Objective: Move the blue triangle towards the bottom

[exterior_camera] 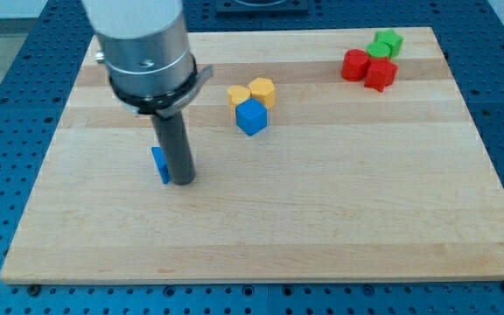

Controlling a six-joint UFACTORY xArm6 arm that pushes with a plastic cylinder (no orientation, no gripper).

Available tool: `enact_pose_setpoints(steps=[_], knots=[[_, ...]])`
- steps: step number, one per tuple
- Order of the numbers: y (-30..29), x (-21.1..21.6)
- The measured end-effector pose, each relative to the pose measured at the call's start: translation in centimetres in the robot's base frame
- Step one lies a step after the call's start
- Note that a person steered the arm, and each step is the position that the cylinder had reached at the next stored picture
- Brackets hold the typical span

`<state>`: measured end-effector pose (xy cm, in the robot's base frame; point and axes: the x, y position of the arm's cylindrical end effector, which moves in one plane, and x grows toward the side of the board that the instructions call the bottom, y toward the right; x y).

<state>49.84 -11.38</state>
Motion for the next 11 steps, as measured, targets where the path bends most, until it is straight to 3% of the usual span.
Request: enact_pose_setpoints(steps=[3,6,7,9,10,11], knots=[[2.4,-5.3],[-2.0,-5.3],[-2.1,-4.6],[-2.1,1.0],[-1.8,0.7],[2.8,0.1]])
